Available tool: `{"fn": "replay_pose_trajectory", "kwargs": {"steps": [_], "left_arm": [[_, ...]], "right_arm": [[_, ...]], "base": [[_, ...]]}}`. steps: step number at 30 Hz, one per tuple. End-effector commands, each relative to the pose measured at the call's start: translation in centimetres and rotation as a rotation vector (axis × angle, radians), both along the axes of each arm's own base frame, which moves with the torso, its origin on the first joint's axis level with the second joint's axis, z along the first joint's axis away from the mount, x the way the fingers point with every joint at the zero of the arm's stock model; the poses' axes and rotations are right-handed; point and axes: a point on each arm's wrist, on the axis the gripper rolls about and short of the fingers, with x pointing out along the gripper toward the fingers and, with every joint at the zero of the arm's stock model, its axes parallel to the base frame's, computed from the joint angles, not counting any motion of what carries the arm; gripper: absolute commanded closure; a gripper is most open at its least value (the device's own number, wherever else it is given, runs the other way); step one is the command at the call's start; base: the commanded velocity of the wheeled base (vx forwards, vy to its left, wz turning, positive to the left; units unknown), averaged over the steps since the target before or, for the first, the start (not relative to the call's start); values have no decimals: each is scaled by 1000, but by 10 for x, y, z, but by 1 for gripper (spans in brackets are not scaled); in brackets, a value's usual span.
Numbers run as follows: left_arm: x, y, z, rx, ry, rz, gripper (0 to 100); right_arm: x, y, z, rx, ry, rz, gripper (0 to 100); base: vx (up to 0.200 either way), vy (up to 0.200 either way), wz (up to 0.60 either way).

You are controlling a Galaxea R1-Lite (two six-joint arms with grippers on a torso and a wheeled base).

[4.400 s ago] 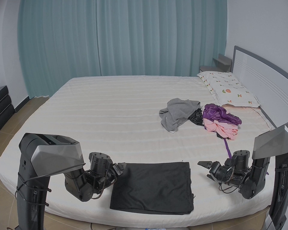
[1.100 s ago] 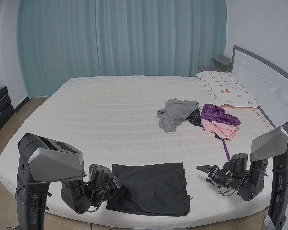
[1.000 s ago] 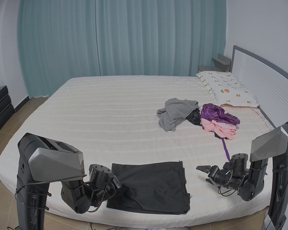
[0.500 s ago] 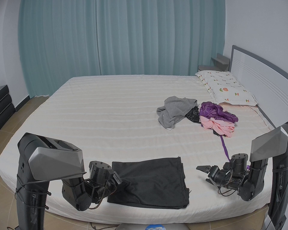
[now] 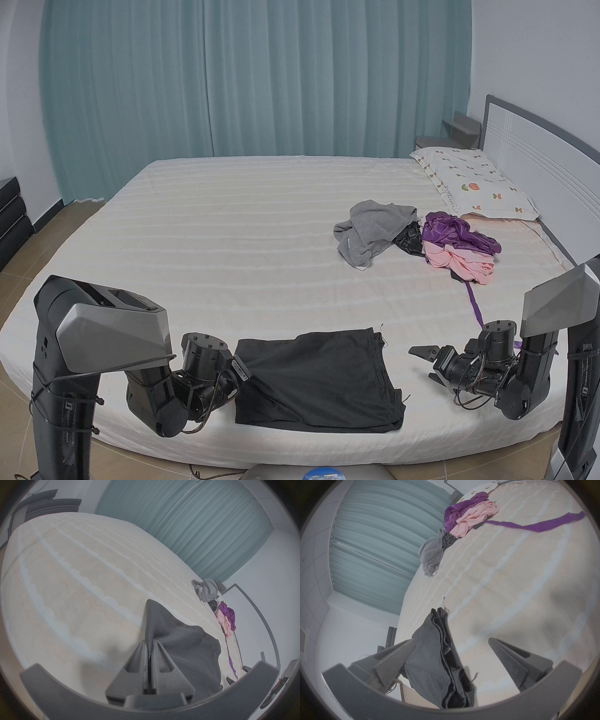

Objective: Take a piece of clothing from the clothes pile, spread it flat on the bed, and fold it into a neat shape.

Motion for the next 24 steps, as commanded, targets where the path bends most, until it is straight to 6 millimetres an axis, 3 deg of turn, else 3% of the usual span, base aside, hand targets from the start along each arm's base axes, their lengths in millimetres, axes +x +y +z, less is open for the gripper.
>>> {"fn": "replay_pose_trajectory", "kwargs": {"steps": [1, 24], "left_arm": [[1, 3, 1, -1, -3, 10, 100], [9, 14, 1, -1, -8, 50, 100]], "right_arm": [[0, 0, 0, 0, 1, 1, 0], [0, 1, 0, -1, 0, 3, 0]], "base": [[0, 200, 0], [0, 200, 0]]}}
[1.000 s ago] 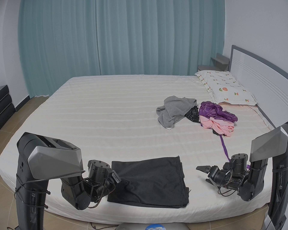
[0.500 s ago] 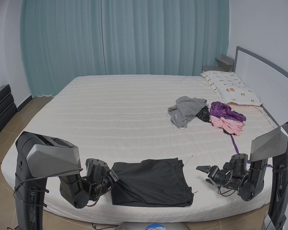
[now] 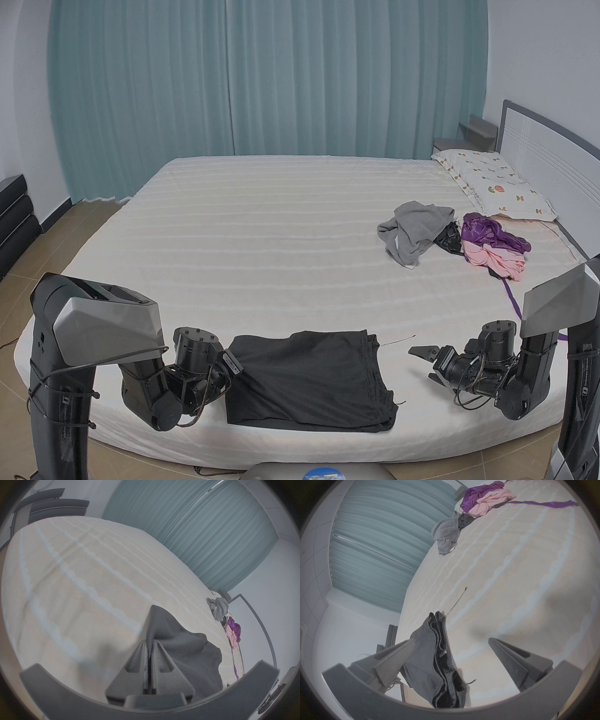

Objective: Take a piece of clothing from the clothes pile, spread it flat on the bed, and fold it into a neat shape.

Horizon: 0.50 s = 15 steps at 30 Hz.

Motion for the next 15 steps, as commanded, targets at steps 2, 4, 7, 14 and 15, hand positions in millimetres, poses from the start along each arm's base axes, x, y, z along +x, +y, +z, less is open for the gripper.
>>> {"fn": "replay_pose_trajectory", "kwargs": {"steps": [2, 4, 7, 14, 15], "left_arm": [[0, 2, -1, 1, 4, 6, 100], [0, 3, -1, 3, 5, 7, 100], [0, 3, -1, 3, 4, 7, 100], [-2, 4, -3, 6, 16, 11, 100], [-2, 4, -3, 6, 16, 11, 100]], "right_arm": [[0, 0, 0, -1, 1, 0, 0], [0, 0, 0, -1, 1, 0, 0], [0, 0, 0, -1, 1, 1, 0], [0, 0, 0, -1, 1, 1, 0], [0, 0, 0, -1, 1, 1, 0]], "base": [[0, 200, 0], [0, 200, 0], [0, 200, 0], [0, 200, 0], [0, 200, 0]]}}
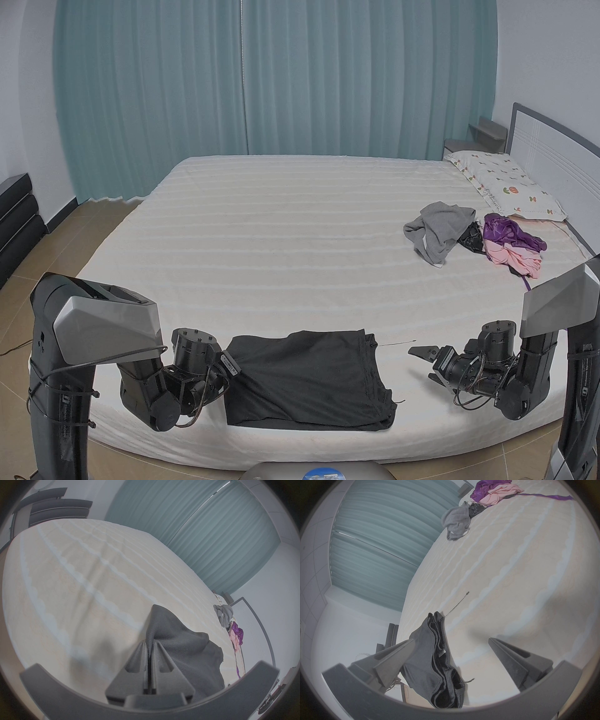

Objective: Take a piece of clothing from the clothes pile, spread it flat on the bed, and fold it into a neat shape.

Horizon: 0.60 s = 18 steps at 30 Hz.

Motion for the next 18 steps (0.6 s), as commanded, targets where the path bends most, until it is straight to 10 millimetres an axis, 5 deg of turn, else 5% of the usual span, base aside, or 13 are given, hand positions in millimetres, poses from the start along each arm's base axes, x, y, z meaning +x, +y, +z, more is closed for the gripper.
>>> {"fn": "replay_pose_trajectory", "kwargs": {"steps": [1, 7, 18], "left_arm": [[-1, 1, -1, 2, 5, 2, 100], [-1, 1, -2, 3, 7, 2, 100], [-1, -3, -1, -5, 1, -6, 100]], "right_arm": [[0, 0, 0, 0, 1, 1, 0], [0, 0, -1, 0, 2, 1, 0], [0, 0, -1, 0, 2, 1, 0]], "base": [[0, 200, 0], [0, 200, 0], [0, 0, 0]]}}
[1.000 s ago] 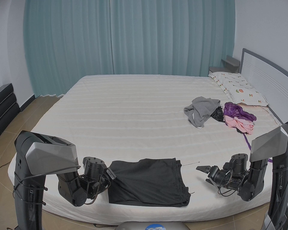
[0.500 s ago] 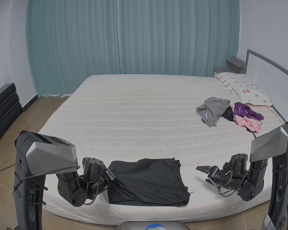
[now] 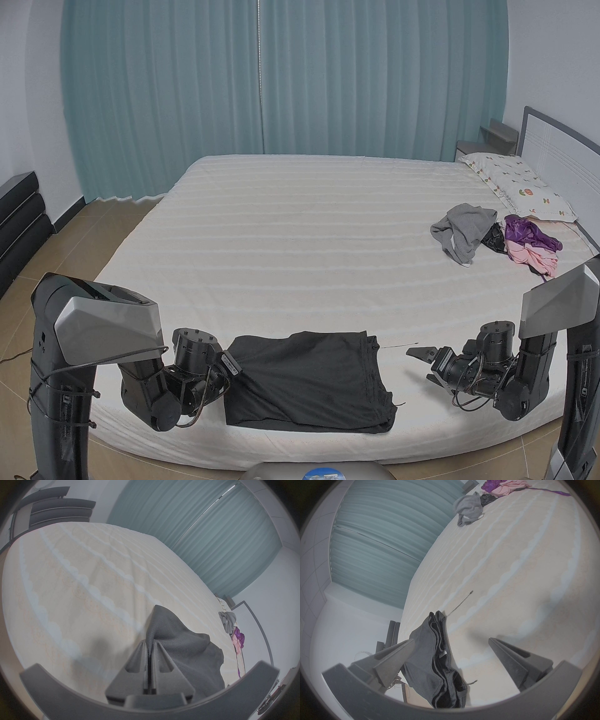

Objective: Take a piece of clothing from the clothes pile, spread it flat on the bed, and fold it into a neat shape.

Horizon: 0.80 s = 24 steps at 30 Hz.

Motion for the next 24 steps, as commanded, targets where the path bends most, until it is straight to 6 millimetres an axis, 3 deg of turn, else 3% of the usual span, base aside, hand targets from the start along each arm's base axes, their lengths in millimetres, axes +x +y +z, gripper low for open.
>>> {"fn": "replay_pose_trajectory", "kwargs": {"steps": [1, 2, 3, 17, 24], "left_arm": [[-2, -2, 0, 1, 4, -7, 100], [-2, -2, 0, 0, 4, -6, 100], [-2, -2, -1, 1, 5, -8, 0], [-3, -1, -1, 0, 7, -5, 0], [0, 4, 9, -27, -23, 24, 0]], "right_arm": [[0, 0, 0, 0, 1, 1, 0], [0, 0, 0, 0, 1, 1, 0], [0, 0, 0, 0, 1, 1, 0], [0, 0, 0, 0, 1, 1, 0], [-1, 1, 1, 0, 0, 3, 0]], "base": [[0, 0, 0], [0, 0, 0], [0, 0, 0], [0, 0, 0], [0, 0, 0]]}}
